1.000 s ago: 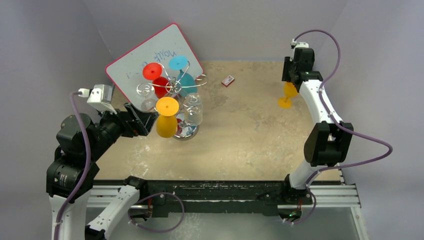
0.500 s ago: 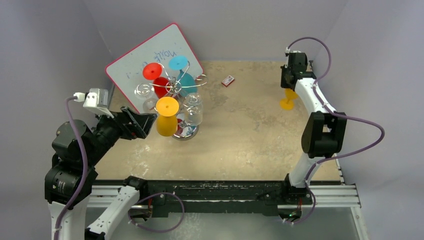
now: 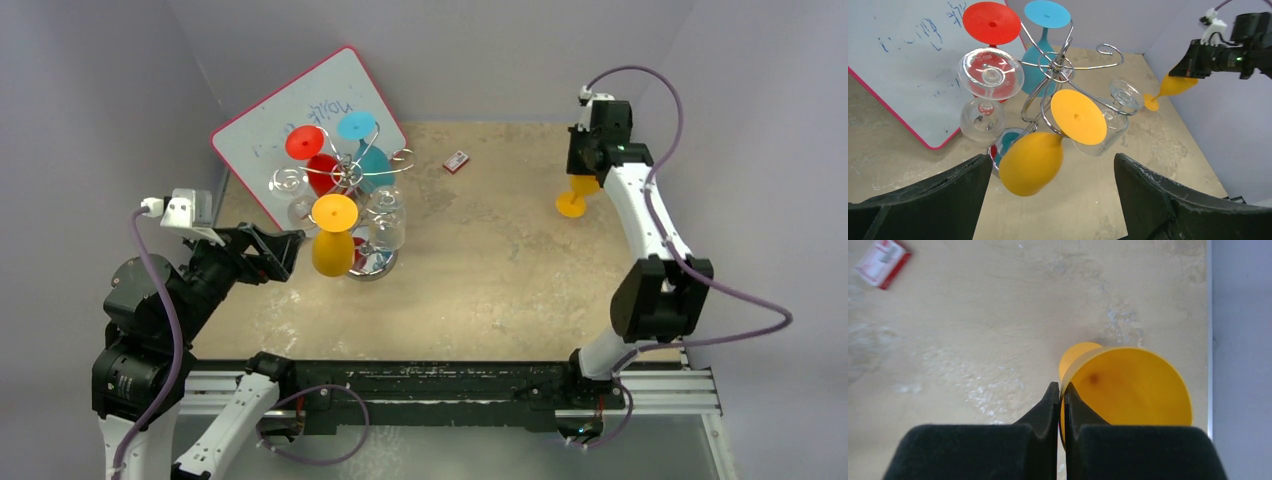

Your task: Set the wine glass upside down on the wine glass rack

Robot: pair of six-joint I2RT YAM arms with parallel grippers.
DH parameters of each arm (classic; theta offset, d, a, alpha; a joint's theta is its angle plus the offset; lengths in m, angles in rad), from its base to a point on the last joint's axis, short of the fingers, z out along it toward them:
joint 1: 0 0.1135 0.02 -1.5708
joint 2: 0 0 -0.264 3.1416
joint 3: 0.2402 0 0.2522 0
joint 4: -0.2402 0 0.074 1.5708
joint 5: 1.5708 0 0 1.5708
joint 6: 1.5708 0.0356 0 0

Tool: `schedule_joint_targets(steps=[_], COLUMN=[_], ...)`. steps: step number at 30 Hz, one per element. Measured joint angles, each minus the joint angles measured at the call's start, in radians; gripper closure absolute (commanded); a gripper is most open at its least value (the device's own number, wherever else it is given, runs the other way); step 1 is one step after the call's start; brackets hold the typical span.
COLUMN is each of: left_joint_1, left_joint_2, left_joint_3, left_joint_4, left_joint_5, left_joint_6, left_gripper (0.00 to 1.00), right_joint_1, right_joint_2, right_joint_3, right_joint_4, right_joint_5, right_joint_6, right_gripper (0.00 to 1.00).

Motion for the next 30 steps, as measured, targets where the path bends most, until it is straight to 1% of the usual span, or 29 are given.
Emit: schedule_joint_targets(steps=[7, 10, 17, 23, 27, 30], left_joint_1=[-0.011, -0.025, -0.034, -0.035, -0.035, -0.035], left_joint_2=[-0.001, -0.001, 0.0, 0.001, -0.013, -0.048], left_joint_3=[0.0, 0.005, 0.012, -0.027, -0.098, -0.173], left_joint_4=[0.003, -0.003, 0.008, 0.046, 0.1, 0.151], left_joint_5=[0.002, -0.002, 0.018, 0.14, 0.278, 0.385], left_joint_6=[0.053, 0.093, 0.161, 0.226, 0.272, 0.302], left_gripper=[0.1, 0.1, 0.1, 0.11, 0.11, 0.12], right_joint_1=[0.011, 0.04, 0.151, 0.178, 0.219, 0.265], right_joint_2=[-0.272, -0.336, -0.419, -0.584, -0.663, -0.678], right_joint_3=[-0.05, -0.065, -0.149, -0.245, -0.273, -0.298], right_joint_4=[-0.039, -0.071, -0.174, -0.223, -0.192, -0.149], right_joint_5=[-0.147, -0.227, -0.419, -0.637, -0.823, -0.983], right_joint_6=[0.037, 0.051, 0.093, 0.114, 0.165, 0.218], right_gripper=[1.0, 1.0, 1.0, 1.0, 1.0, 1.0])
